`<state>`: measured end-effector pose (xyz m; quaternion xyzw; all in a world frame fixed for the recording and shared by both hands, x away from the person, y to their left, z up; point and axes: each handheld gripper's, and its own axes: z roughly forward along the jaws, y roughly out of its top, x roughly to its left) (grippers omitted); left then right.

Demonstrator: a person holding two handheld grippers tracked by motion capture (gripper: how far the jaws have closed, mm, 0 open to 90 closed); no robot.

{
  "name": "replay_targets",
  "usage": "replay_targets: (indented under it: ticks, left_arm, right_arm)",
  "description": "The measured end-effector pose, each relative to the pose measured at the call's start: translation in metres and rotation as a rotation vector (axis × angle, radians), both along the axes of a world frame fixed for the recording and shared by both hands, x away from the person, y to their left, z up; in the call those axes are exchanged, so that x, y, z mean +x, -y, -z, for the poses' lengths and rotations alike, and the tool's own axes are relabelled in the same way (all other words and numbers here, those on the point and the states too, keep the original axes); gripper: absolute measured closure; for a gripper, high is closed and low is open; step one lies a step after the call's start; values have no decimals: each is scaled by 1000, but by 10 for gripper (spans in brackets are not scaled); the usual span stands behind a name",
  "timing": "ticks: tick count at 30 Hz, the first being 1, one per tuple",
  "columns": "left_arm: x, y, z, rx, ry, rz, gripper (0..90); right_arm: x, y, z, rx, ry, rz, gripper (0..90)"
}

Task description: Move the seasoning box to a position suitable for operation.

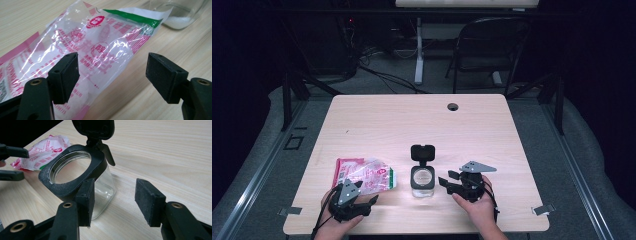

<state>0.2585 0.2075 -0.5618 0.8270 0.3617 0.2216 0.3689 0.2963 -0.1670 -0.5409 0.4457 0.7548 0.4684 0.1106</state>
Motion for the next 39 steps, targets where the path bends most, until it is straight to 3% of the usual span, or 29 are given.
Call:
replay_targets:
  ticks: [9, 16, 18, 21, 26, 29, 35, 39]
  left_arm:
    - [6, 9, 11, 81, 24, -7, 290]
    - [12, 7, 17, 115, -3, -43, 347]
    - [13, 8, 19, 139, -4, -46, 398]
    - [17, 8, 20, 143, -13, -49, 444]
    - [20, 6, 20, 93, -34, -63, 524]
    - [19, 2, 16, 32, -48, -70, 596]
    - [17, -4, 8, -16, -24, -75, 745]
    - [18, -9, 5, -66, -39, -86, 831]
  right_arm:
    - [0, -2, 2, 13, -5, 2, 501]
    - [0, -1, 1, 11, -8, -1, 494]
    - [0, -1, 1, 14, -9, -2, 493]
    - [0, -2, 1, 13, -9, -3, 492]
    - [0, -1, 1, 17, -10, -4, 491]
    - [0, -1, 1, 15, -10, -3, 490]
    - [0, -1, 1, 15, -7, -3, 490]
    - [0, -1, 1, 17, -7, -5, 490]
